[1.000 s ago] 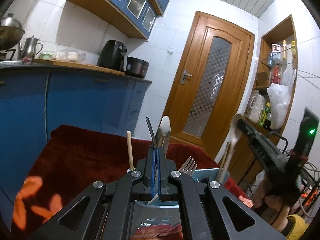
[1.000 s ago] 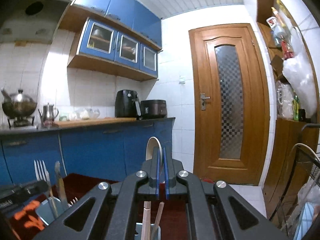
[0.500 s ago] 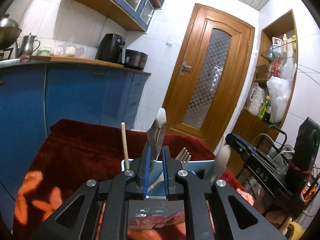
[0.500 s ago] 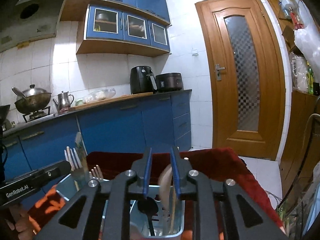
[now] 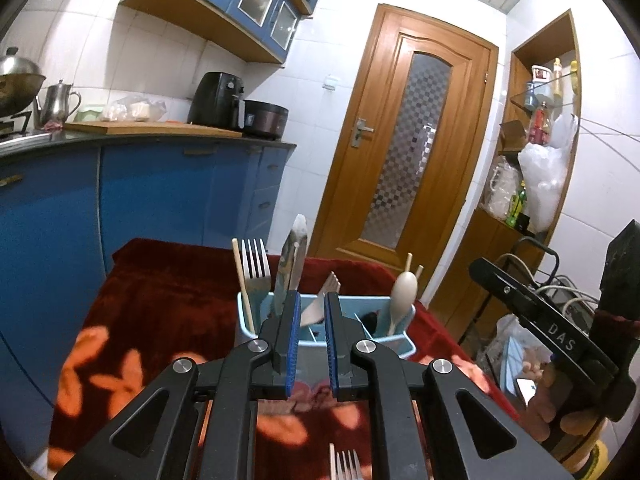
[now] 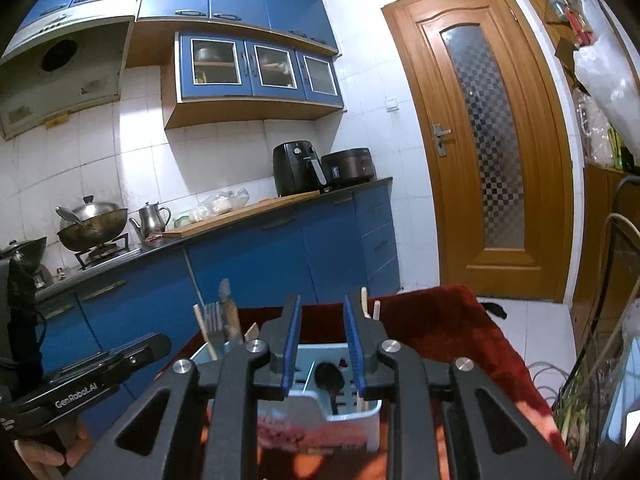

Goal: Organize utensils
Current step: 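Move both tools back to the table toward the remaining forks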

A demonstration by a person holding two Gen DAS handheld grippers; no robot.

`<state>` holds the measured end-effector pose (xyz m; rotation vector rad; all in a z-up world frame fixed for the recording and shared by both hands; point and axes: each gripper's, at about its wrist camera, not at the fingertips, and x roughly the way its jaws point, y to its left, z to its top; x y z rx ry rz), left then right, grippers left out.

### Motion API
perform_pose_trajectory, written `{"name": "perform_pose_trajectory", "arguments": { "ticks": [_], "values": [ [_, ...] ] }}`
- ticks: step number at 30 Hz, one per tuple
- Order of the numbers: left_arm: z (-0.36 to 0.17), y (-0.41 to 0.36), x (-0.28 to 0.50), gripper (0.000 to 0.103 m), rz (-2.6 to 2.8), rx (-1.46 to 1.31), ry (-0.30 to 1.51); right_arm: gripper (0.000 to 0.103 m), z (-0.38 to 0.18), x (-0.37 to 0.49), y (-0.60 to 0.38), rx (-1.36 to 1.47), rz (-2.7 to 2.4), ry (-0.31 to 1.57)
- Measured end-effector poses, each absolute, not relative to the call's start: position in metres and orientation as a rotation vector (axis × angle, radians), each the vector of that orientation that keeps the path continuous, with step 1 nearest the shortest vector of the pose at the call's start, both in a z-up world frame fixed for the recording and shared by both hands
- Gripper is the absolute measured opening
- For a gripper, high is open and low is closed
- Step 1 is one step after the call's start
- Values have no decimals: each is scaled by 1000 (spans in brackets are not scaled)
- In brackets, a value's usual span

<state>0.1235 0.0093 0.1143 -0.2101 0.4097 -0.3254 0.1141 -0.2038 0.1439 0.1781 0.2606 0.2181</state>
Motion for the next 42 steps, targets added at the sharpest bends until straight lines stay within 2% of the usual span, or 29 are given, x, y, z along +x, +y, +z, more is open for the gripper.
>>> {"name": "perform_pose_trajectory", "arguments": {
  "ticks": [15, 42],
  "values": [
    [103, 14, 77, 12, -287, -174, 527, 25, 133, 50, -211, 200, 212, 367],
    [21, -27, 81, 12, -343, -72, 881, 26, 39, 27, -232, 217, 170, 701]
  ]
}}
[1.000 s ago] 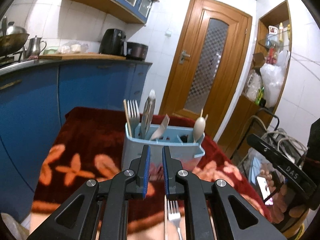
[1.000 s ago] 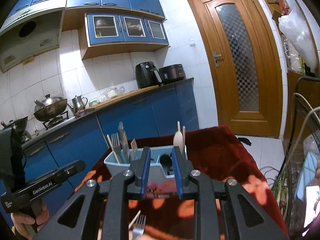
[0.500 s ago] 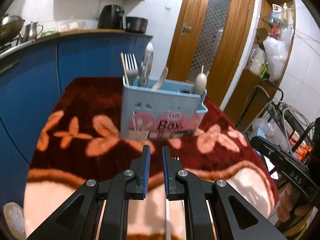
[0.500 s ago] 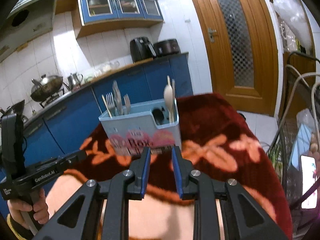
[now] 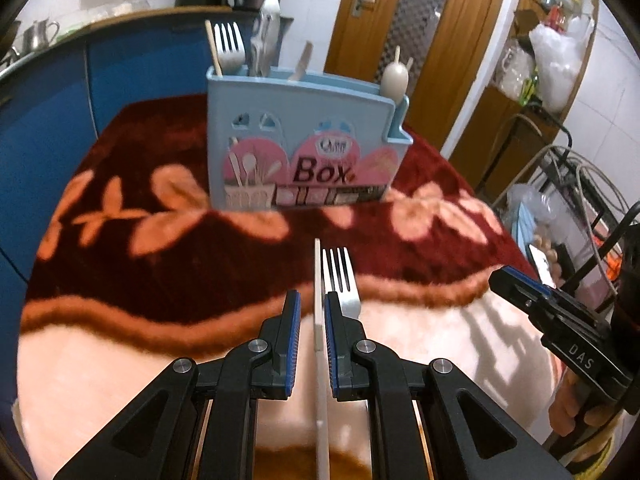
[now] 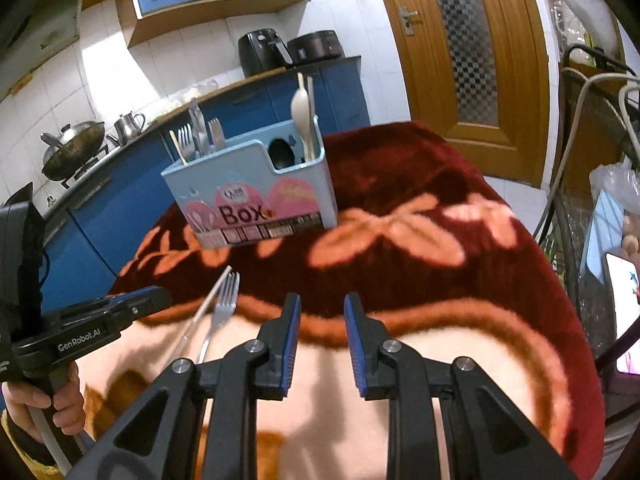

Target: Organize utensils

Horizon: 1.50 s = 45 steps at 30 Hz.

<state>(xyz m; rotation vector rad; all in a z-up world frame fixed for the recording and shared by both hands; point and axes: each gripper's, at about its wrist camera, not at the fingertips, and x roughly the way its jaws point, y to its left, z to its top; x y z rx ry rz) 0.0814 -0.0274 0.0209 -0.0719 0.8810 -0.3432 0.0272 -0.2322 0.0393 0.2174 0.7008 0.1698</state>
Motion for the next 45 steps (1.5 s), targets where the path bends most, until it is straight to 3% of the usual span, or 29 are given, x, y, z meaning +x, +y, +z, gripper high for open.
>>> {"name": "perform_pose_trajectory", "arguments": {
  "ticks": [22, 28, 45],
  "values": [
    [-5, -48, 125, 12, -378, -50, 1057, 27, 23, 30, -251, 264, 155, 737],
    [-6, -41, 131, 4, -375, -99, 1052, 27, 20, 30, -252, 269, 155, 744],
    [7, 25, 100, 4, -315, -299, 887, 27, 26, 37, -239, 234, 173, 764]
  ]
}}
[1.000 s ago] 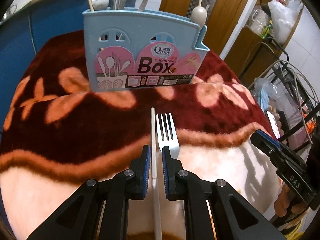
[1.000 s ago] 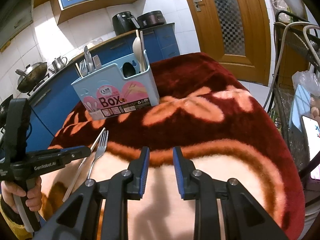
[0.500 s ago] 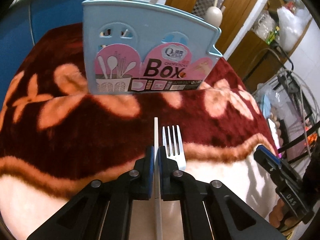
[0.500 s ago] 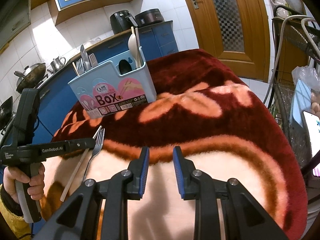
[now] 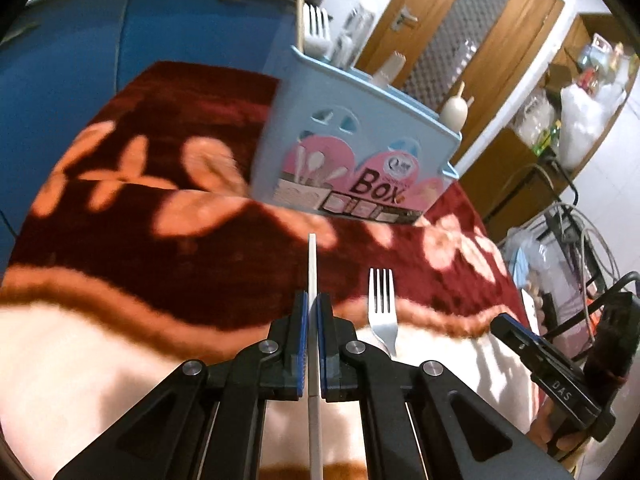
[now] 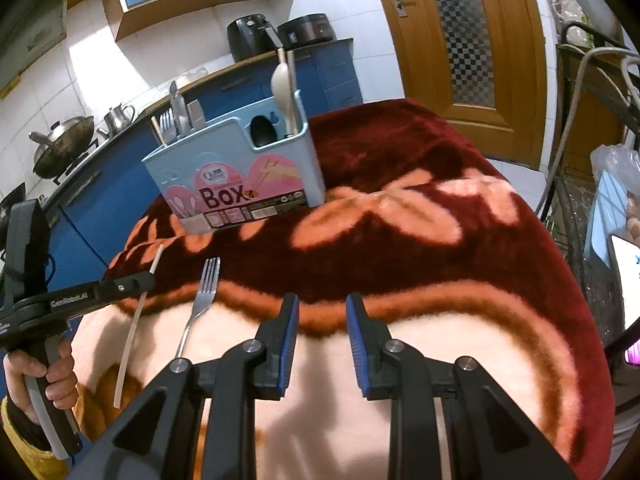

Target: Organize utensils

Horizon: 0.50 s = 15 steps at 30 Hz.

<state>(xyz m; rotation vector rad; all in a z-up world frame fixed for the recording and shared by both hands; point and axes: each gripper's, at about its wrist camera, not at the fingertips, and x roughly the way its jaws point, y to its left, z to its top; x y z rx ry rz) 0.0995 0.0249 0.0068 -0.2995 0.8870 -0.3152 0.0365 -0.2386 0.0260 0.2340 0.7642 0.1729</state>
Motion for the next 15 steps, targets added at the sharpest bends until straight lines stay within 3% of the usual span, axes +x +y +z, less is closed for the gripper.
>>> {"name": "perform_pose_trajectory", "arguments": {
  "ticks": [15],
  "values": [
    [35, 58, 71, 4, -291, -330, 700, 27, 31, 57, -183, 197, 306, 908]
  ]
}}
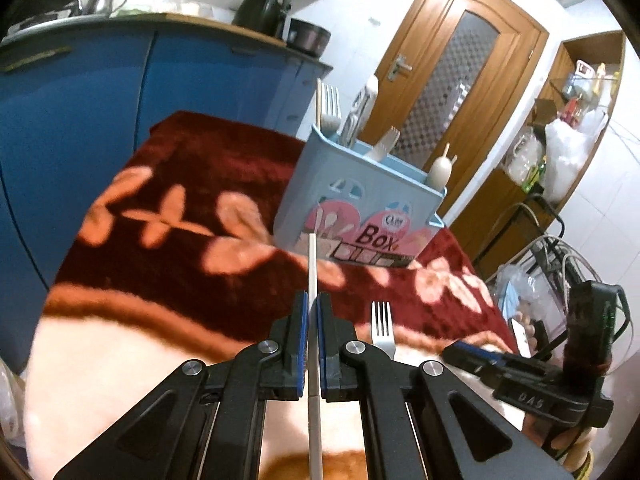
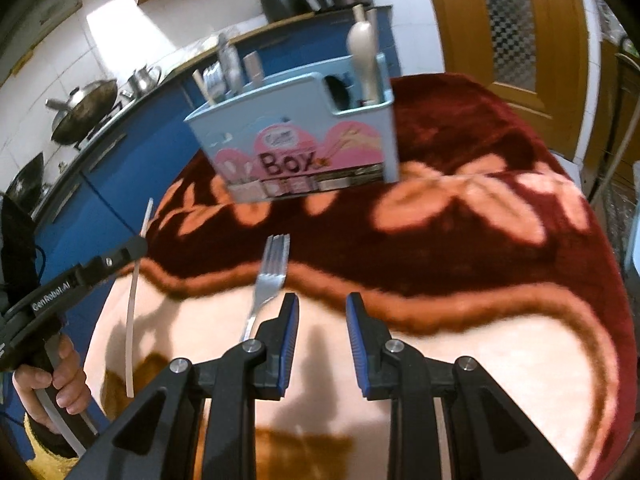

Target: Organize utensils

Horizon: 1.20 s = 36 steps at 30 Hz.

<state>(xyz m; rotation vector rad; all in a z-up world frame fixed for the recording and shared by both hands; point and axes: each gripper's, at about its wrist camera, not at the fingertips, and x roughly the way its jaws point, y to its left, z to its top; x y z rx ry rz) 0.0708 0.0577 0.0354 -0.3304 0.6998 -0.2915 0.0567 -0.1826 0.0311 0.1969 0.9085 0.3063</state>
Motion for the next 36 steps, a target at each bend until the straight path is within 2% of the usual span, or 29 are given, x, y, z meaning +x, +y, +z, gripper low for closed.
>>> {"name": "perform_pose_trajectory", "arguments": {
  "ticks": [21, 23, 29, 36],
  "values": [
    [49, 82, 53, 4, -278, -315, 563, 27, 13, 100, -112, 37, 335, 1200],
    [50, 81, 53, 4, -282, -314, 558, 24, 13, 105, -109, 27, 327, 1214],
    [53, 77, 55, 4, -292, -320, 543, 11, 13, 109, -104, 8, 314, 1184],
    [62, 69, 59, 4, -319, -321, 498, 9, 14, 94, -139, 223, 402, 1054]
  ]
}}
